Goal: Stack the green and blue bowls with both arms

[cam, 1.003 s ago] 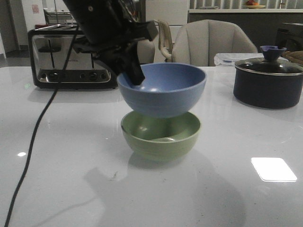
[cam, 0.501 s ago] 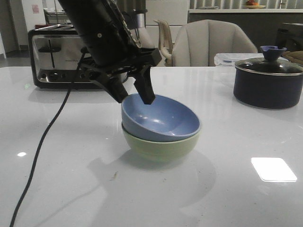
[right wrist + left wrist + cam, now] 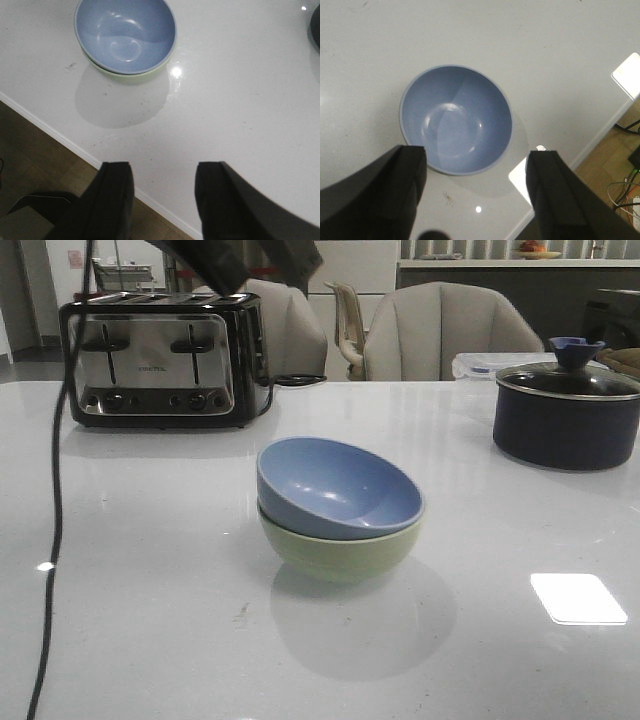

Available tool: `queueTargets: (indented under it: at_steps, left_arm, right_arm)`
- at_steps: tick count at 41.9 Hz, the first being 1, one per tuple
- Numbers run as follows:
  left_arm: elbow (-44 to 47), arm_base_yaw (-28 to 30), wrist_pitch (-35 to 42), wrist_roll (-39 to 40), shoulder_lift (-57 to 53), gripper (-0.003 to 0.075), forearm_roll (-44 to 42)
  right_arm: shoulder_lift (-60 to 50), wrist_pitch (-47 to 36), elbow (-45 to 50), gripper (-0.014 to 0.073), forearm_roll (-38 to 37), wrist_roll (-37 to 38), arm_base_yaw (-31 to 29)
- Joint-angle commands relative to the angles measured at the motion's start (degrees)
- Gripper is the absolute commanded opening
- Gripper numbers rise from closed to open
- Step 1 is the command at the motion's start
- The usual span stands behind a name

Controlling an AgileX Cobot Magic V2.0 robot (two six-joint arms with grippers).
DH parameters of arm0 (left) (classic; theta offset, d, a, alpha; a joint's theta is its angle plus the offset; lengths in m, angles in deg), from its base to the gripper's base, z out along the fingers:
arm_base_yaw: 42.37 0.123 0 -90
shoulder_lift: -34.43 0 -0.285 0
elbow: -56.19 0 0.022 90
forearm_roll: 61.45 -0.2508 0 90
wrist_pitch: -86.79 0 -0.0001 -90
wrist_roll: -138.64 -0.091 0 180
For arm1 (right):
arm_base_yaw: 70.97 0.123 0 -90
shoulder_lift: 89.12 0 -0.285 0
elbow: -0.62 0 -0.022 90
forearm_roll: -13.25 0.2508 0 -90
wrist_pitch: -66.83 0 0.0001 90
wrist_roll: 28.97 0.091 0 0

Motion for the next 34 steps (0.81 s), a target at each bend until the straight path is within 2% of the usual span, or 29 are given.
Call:
queueTargets:
  at_steps: [1,21,28,34]
  left_arm:
    - [3.7,-0.4,3.9,-0.6,-8.1,0.0491,1.5]
    - [30.3,-0.4,5.2,-0.8,-37.9,0.0491,0.8]
    - [35.9,-0.4,5.5,-0.8,-47.1,0.0489,0.1]
    - [38.0,-0.4,6.2,-0.8,-51.5,0.042,0.0]
  right_arm:
    - [-0.4,-3.4,-1.5,0.0419,-0.4,-0.2,-0.1]
    - [-0.4,-3.4,-1.5,0.0419,-0.4,-0.2,-0.1]
    - [-0.4,-3.4,-1.5,0.0419,-0.4,-0.2,-0.1]
    - [-0.4,-3.4,-1.5,0.0391,-0.4,-0.2,-0.1]
